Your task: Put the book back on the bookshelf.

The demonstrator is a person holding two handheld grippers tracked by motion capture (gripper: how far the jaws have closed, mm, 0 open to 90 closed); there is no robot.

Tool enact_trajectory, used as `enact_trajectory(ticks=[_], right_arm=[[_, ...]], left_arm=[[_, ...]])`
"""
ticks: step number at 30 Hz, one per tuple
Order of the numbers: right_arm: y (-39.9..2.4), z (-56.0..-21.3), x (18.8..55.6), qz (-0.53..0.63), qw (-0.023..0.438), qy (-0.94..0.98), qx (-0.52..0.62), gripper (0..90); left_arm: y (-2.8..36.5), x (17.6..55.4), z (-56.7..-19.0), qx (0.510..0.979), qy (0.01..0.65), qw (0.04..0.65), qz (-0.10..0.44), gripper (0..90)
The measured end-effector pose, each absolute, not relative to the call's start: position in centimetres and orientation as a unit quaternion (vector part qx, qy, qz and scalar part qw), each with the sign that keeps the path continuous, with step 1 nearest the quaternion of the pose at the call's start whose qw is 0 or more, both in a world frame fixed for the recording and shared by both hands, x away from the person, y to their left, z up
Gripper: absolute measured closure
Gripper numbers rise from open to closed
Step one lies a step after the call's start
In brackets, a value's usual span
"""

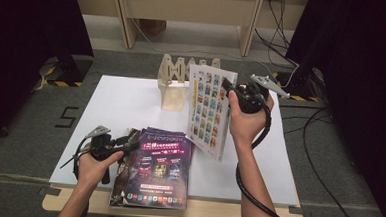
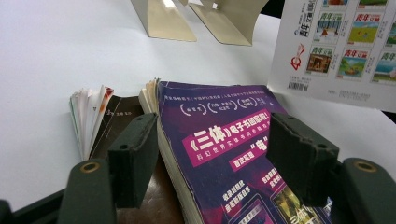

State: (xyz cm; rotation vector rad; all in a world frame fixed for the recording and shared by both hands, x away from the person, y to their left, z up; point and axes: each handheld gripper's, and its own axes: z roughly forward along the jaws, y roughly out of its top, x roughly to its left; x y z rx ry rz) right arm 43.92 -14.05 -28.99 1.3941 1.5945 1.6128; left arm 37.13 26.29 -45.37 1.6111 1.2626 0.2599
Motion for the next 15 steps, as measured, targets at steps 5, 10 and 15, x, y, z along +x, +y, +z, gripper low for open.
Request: enact_trajectory(ticks=[5, 10, 15], right_arm=[[-14.32, -28.80, 44.27, 0.575, 0.263, 0.576, 0.517, 74.1], [-14.97, -28.88, 44.66, 0.574, 0.265, 0.567, 0.529, 74.1], [-14.63, -28.67, 44.93, 0.577, 0.257, 0.573, 0.522, 74.1]], left_arm=[[26.34, 37.12, -45.46, 0.672, 0.526, 0.511, 0.107, 33.1], [26.18, 37.19, -45.51, 0.672, 0.525, 0.511, 0.106, 33.1], [26.06, 37.20, -45.68, 0.675, 0.525, 0.508, 0.104, 33.1]])
